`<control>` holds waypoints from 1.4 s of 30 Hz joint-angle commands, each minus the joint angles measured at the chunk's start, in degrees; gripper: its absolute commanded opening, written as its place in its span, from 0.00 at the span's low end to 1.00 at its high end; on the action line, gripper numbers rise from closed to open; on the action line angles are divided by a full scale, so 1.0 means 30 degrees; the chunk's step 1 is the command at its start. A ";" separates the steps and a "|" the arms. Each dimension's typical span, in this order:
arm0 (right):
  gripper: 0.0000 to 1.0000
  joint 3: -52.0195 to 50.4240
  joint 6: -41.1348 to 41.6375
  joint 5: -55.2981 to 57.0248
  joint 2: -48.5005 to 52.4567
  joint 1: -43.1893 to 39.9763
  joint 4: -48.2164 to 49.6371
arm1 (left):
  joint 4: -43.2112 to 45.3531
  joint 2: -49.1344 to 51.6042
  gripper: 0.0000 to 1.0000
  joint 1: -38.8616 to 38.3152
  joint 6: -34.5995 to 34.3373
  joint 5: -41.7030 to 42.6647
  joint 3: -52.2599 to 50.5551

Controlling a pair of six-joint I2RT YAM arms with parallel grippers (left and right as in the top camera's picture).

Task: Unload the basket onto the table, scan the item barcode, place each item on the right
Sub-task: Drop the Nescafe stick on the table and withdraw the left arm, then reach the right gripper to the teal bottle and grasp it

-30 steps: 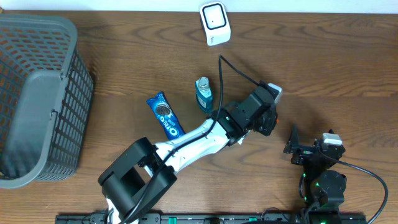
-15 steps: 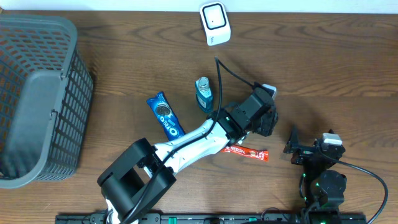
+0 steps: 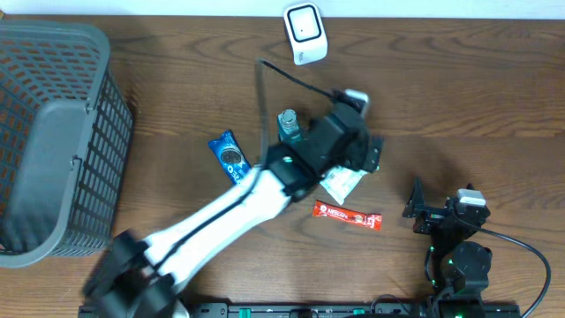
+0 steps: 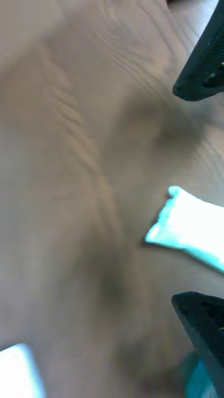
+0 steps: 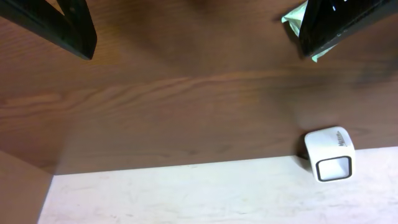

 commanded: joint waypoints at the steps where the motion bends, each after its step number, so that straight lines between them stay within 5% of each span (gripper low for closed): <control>1: 0.99 -0.0029 -0.0233 0.0066 -0.0044 0.0168 -0.0066 | -0.0168 -0.1836 0.98 0.0372 0.1508 -0.0481 0.1115; 4: 0.99 -0.0029 -0.0233 0.0066 -0.0044 0.0168 -0.0066 | -0.0605 -0.3373 0.98 0.0554 0.2696 -0.0852 0.2397; 10: 0.99 -0.0029 -0.0233 0.0641 -0.0044 0.0146 0.0270 | -0.1734 -0.5778 0.98 0.0554 0.5843 -0.7308 0.5719; 15: 0.99 0.0240 0.0627 -0.5515 -0.0036 0.0168 0.1392 | -0.1064 -0.7490 0.98 0.0554 0.9355 -1.4134 0.7519; 20: 0.99 0.3687 -0.0342 -0.6645 0.1202 0.0189 -0.2951 | 0.1100 -0.9442 0.98 0.0554 1.3559 -1.8119 0.8189; 24: 0.99 0.7803 -0.3432 -0.6849 0.4437 0.0823 -0.8510 | 0.3060 -1.1336 0.98 0.0554 1.5365 -1.9489 0.8189; 29: 0.99 1.1606 -0.2820 -0.8182 0.9668 0.2601 -1.0841 | 0.5829 -1.3187 0.98 0.0554 1.7843 -1.9686 0.8189; 34: 0.99 1.5307 -0.2361 -0.8947 1.4695 0.4590 -1.4921 | 0.9566 -1.3420 0.98 0.0554 2.2855 -2.0895 0.8196; 38: 0.99 1.6276 -0.2368 -1.4039 1.7223 0.5865 -1.4855 | 0.9639 -1.2990 0.98 0.0678 2.5427 -2.2250 0.8094; 42: 0.99 1.6211 -0.1413 -1.5781 1.9176 0.6462 -1.2743 | 0.9661 -1.2881 0.98 0.1362 2.4968 -2.2520 0.7978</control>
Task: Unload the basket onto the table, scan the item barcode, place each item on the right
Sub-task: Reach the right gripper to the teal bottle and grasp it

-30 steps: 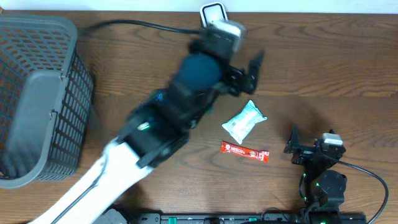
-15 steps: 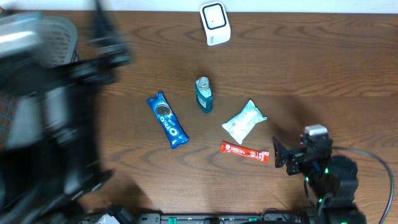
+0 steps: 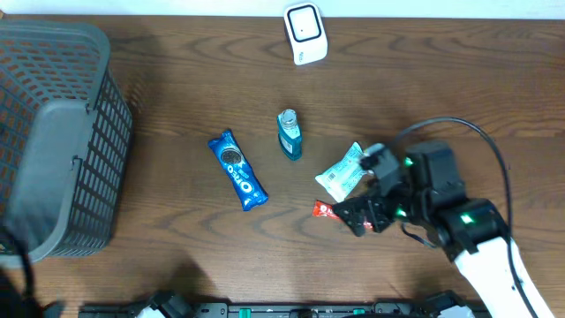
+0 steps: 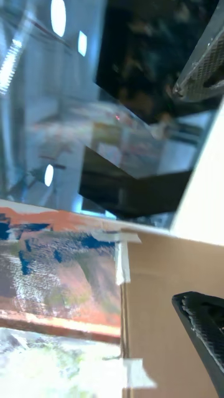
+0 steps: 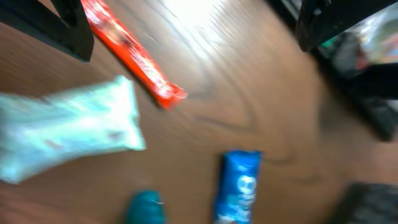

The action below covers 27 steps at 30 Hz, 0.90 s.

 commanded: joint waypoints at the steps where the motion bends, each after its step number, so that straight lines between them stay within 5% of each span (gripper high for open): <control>1: 0.99 0.0364 0.1013 -0.3002 0.1260 0.0423 0.1413 | 0.0109 0.0270 0.98 0.0532 0.1268 -0.1020 -0.0219; 6: 0.99 0.0393 0.1071 -0.1639 0.2885 0.0452 0.5071 | -0.0160 0.0182 0.98 0.2135 0.0299 -0.1297 -0.0561; 15: 0.99 0.0386 0.2951 0.7155 0.6215 0.2368 1.1621 | -0.4284 -0.0175 0.98 0.5195 -0.5435 -0.1209 -0.1851; 27: 0.99 0.0386 0.3993 1.3129 1.0193 0.5792 1.7580 | -0.4583 -0.0211 0.98 0.5792 -0.6084 -0.1217 -0.2463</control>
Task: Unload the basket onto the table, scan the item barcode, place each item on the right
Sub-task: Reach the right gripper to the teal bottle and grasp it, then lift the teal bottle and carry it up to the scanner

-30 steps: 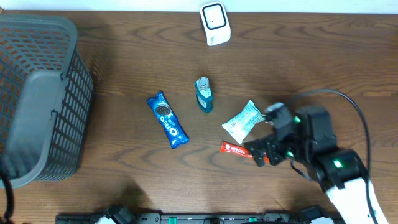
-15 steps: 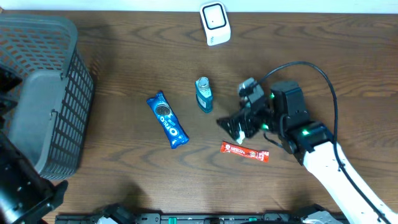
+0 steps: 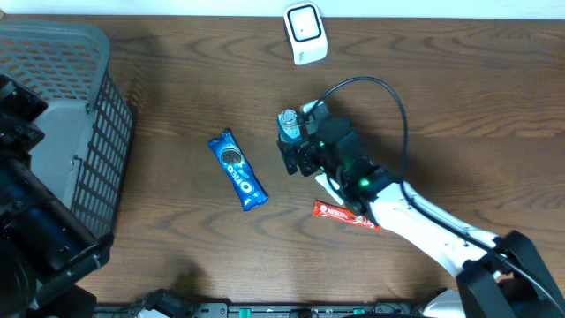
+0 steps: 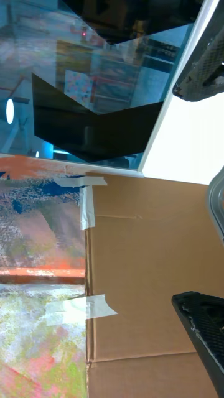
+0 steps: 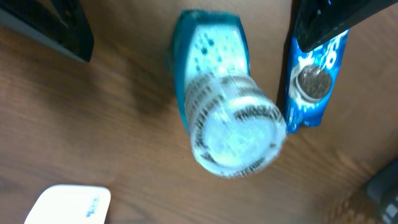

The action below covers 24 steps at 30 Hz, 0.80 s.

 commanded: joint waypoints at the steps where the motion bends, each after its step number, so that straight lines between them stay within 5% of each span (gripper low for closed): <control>1: 0.99 0.0204 0.0474 0.2186 0.0852 0.0415 0.1035 | 0.0073 -0.0124 0.98 0.0095 -0.0481 -0.0168 -0.0073; 11: 0.98 0.0211 0.0772 0.2033 0.4415 0.0510 0.5457 | -0.0590 -0.0138 0.98 0.0095 -0.0911 -0.0160 -0.0080; 16: 0.66 0.0211 0.0794 0.2033 0.4641 0.0517 0.6768 | -0.0707 -0.0138 0.98 0.0095 -0.0925 -0.0160 -0.0168; 24: 0.64 0.0299 0.1188 0.1443 0.4554 0.0539 0.7140 | -0.0699 -0.0138 0.98 0.0095 -0.0976 -0.0160 -0.0546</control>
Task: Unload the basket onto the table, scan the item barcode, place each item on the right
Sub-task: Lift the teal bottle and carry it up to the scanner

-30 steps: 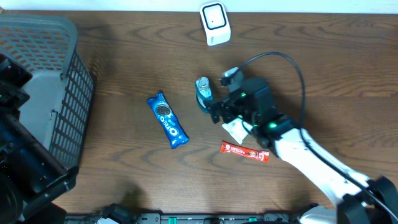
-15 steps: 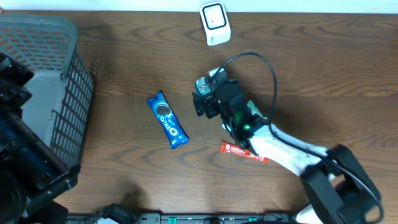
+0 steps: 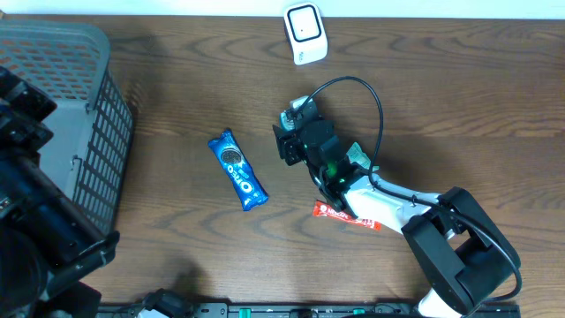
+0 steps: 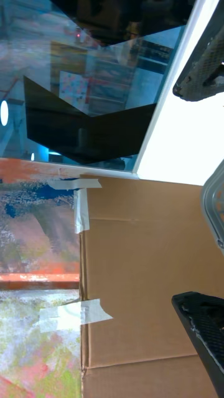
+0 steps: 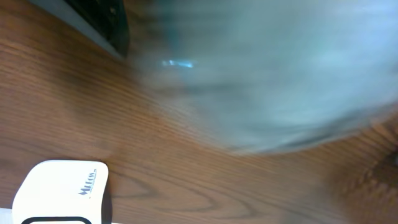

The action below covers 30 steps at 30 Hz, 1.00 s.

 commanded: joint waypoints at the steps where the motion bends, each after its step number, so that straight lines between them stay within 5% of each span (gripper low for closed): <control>1: 0.63 0.0240 0.0299 -0.0175 -0.0131 0.0102 0.0066 | 0.0044 -0.0087 0.98 0.0095 -0.0240 -0.0153 -0.0197; 10: 0.34 0.0248 0.0452 -0.0692 -0.1421 0.0058 -0.0787 | 0.0036 -0.0087 0.98 0.0095 -0.0240 -0.0160 -0.0211; 19: 0.34 0.0248 0.1151 -0.2769 -0.6484 -0.0124 -0.5821 | -0.0051 -0.0087 0.98 0.0095 -0.0240 -0.0160 -0.0211; 30: 0.35 0.0240 0.5799 -1.2152 -1.2138 -0.2623 -1.2757 | -0.0204 -0.0087 0.98 0.0095 -0.1253 -0.0160 -0.0714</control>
